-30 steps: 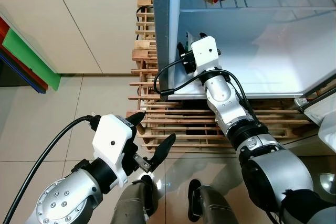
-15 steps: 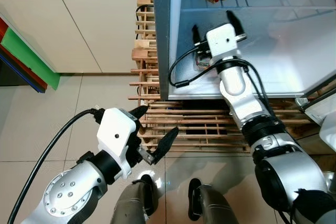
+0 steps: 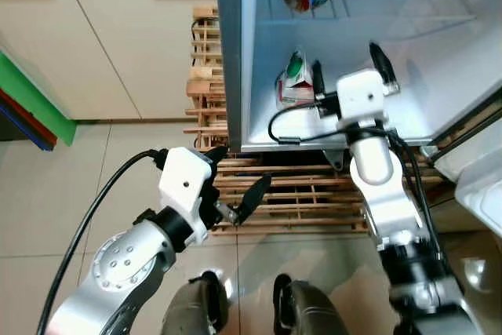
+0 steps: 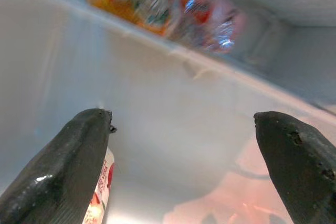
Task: Restocking fridge
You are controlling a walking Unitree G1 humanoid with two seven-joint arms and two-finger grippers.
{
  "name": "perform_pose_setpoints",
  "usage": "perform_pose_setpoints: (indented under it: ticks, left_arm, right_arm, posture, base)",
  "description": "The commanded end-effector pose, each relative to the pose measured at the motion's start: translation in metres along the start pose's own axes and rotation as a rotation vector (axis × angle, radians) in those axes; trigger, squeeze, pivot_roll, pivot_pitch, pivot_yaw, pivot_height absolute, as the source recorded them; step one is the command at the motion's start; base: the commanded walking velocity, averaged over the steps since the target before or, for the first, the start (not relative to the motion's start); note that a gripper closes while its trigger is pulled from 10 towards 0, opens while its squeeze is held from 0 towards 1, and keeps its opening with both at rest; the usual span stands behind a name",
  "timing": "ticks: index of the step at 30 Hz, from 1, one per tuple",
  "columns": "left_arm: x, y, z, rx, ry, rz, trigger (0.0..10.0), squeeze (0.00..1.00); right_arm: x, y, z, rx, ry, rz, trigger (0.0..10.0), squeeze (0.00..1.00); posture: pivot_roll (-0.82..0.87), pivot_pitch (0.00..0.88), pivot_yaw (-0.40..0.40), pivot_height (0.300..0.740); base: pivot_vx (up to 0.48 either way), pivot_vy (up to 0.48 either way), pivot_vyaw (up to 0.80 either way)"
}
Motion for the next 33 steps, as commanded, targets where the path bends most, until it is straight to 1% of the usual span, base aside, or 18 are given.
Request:
perform_pose_setpoints:
  ticks: [1,2,3,4,8,9,11,12,14,16,18,19,20,21,22,27,29,33]
  left_arm:
    - [0.000,0.002,-0.008,-0.002,0.033,0.016,10.0,0.00]
    - [0.003,0.010,-0.027,0.018,0.127,0.066,10.0,0.00]
    - [0.003,0.010,-0.027,0.018,0.127,0.066,10.0,0.00]
    - [0.003,0.011,-0.034,0.015,0.167,0.080,10.0,0.00]
    - [-0.017,-0.022,-0.071,-0.072,0.392,-0.011,10.0,0.00]
    - [-0.017,-0.022,-0.071,-0.072,0.392,-0.011,10.0,0.00]
    - [-0.029,-0.037,-0.090,-0.118,0.525,-0.047,10.0,0.00]
    - [-0.029,-0.037,-0.090,-0.118,0.525,-0.047,10.0,0.00]
    - [-0.048,-0.050,-0.108,-0.088,0.640,-0.084,10.0,0.00]
    - [-0.053,-0.052,-0.112,-0.067,0.660,-0.089,10.0,0.00]
    - [-0.046,-0.037,-0.110,0.049,0.632,-0.044,10.0,0.00]
    - [-0.046,-0.037,-0.110,0.049,0.632,-0.044,10.0,0.00]
    - [-0.039,-0.028,-0.107,0.090,0.609,-0.015,10.0,0.00]
    - [-0.039,-0.028,-0.107,0.090,0.609,-0.015,10.0,0.00]
    - [-0.021,-0.011,-0.097,0.157,0.551,0.035,10.0,0.00]
    - [-0.012,-0.007,-0.094,0.173,0.535,0.051,10.0,0.00]
    - [-0.006,-0.007,-0.097,0.164,0.532,0.054,10.0,0.00]
    - [-0.004,-0.007,-0.098,0.167,0.531,0.062,10.0,0.00]
  right_arm:
    - [-0.003,0.016,0.007,0.028,-0.027,0.036,10.0,0.00]
    - [-0.025,0.030,0.021,0.080,-0.056,0.073,10.0,0.00]
    - [-0.025,0.030,0.021,0.080,-0.056,0.073,10.0,0.00]
    - [-0.031,0.033,0.025,0.097,-0.063,0.081,10.0,0.00]
    - [-0.061,-0.011,0.043,0.091,-0.107,-0.086,10.0,0.00]
    - [-0.061,-0.011,0.043,0.091,-0.107,-0.086,10.0,0.00]
    - [-0.077,-0.026,0.040,0.097,-0.070,-0.136,10.0,0.00]
    - [-0.077,-0.026,0.040,0.097,-0.070,-0.136,10.0,0.00]
    - [-0.088,-0.040,0.035,0.101,-0.002,-0.195,10.0,0.00]
    - [-0.090,-0.045,0.036,0.114,0.006,-0.218,10.0,0.00]
    - [-0.098,-0.059,0.049,0.179,-0.057,-0.304,10.0,0.00]
    - [-0.098,-0.059,0.049,0.179,-0.057,-0.304,10.0,0.00]
    - [-0.101,-0.065,0.053,0.200,-0.078,-0.332,10.0,0.00]
    - [-0.101,-0.065,0.053,0.200,-0.078,-0.332,10.0,0.00]
    - [-0.101,-0.073,0.049,0.206,-0.080,-0.360,10.0,0.00]
    - [-0.098,-0.076,0.044,0.200,-0.071,-0.365,10.0,0.00]
    - [-0.093,-0.078,0.037,0.198,-0.042,-0.365,10.0,0.00]
    - [-0.092,-0.078,0.034,0.203,-0.033,-0.370,10.0,0.00]
  posture:
    - [0.02,0.055,-0.035,0.740]
    - [-0.01,0.000,-0.028,0.740]
    - [-0.01,0.000,-0.028,0.740]
    - [-0.01,0.000,-0.028,0.740]
    - [-0.05,0.000,-0.001,0.740]
    - [-0.05,0.000,-0.001,0.740]
    - [-0.07,0.000,0.007,0.740]
    - [-0.07,0.000,0.007,0.740]
    - [-0.09,0.000,0.015,0.740]
    - [-0.09,0.000,0.015,0.740]
    - [-0.08,0.000,0.010,0.740]
    - [-0.08,0.000,0.010,0.740]
    - [-0.08,0.000,0.013,0.740]
    - [-0.08,0.000,0.013,0.740]
    - [-0.08,0.000,0.027,0.740]
    - [-0.08,0.000,0.033,0.740]
    - [-0.09,0.000,0.040,0.740]
    - [-0.09,0.000,0.040,0.740]
  base:
    - [0.000,0.000,0.00]
    - [0.000,0.000,0.00]
    - [0.000,0.000,0.00]
    - [0.000,0.000,0.00]
    - [0.000,0.000,0.00]
    - [0.000,0.000,0.00]
    - [0.000,0.000,0.00]
    - [0.000,0.000,0.00]
    - [0.000,0.000,0.00]
    - [0.000,0.000,0.00]
    - [0.000,0.000,0.00]
    - [0.000,0.000,0.00]
    - [0.000,0.000,0.00]
    - [0.000,0.000,0.00]
    - [0.000,0.000,0.00]
    - [0.000,0.000,0.00]
    - [-0.339,0.000,0.00]
    - [-0.426,0.000,0.00]
Point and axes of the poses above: a point about 5 cm out from each wrist's last joint towards the gripper, its own x axis pointing out of the wrist towards the gripper, its own y axis along the axis of the wrist's last joint, z = x × y, the point moved 6 cm from there along x, pointing out of the wrist towards the gripper, and after that the axes turned 7 degrees about x, right-handed, at the moved point
